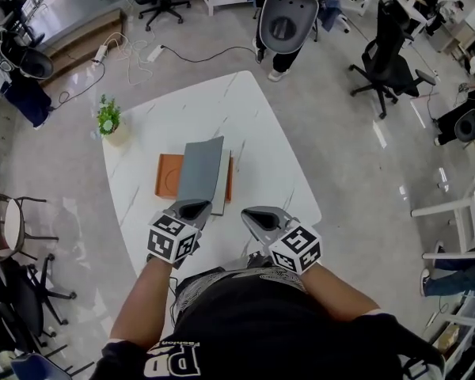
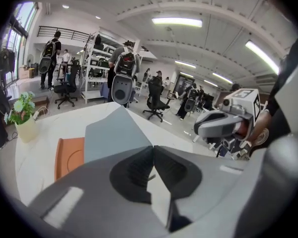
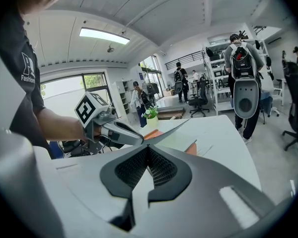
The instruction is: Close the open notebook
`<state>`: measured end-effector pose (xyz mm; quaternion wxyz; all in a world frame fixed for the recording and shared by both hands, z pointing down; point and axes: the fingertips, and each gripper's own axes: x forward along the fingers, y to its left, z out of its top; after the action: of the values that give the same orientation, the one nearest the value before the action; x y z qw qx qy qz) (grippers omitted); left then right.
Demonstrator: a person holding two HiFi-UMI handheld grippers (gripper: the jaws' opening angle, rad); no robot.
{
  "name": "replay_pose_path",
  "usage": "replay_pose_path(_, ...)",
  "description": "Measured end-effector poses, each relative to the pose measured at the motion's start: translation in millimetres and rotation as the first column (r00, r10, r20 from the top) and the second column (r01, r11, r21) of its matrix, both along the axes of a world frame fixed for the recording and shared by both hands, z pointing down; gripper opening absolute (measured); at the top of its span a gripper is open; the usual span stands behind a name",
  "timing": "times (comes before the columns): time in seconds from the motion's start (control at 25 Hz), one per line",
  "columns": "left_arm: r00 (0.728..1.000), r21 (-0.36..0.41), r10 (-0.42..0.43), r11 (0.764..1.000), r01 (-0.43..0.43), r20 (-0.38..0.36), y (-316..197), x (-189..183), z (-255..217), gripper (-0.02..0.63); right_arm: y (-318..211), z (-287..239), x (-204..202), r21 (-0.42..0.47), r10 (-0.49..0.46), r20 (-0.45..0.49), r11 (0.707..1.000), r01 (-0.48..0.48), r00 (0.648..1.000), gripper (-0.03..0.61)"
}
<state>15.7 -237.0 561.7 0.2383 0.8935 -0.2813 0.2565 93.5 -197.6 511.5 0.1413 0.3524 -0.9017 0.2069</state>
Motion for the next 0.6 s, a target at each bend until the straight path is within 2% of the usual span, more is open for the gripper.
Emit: replay_pose_path(0.6,0.984,-0.089,0.098,0.992,-0.085,0.146,11,33,59,0.066,2,6,23,-0.023,0.032,-0.001,0.999,-0.032,0.999,-0.006)
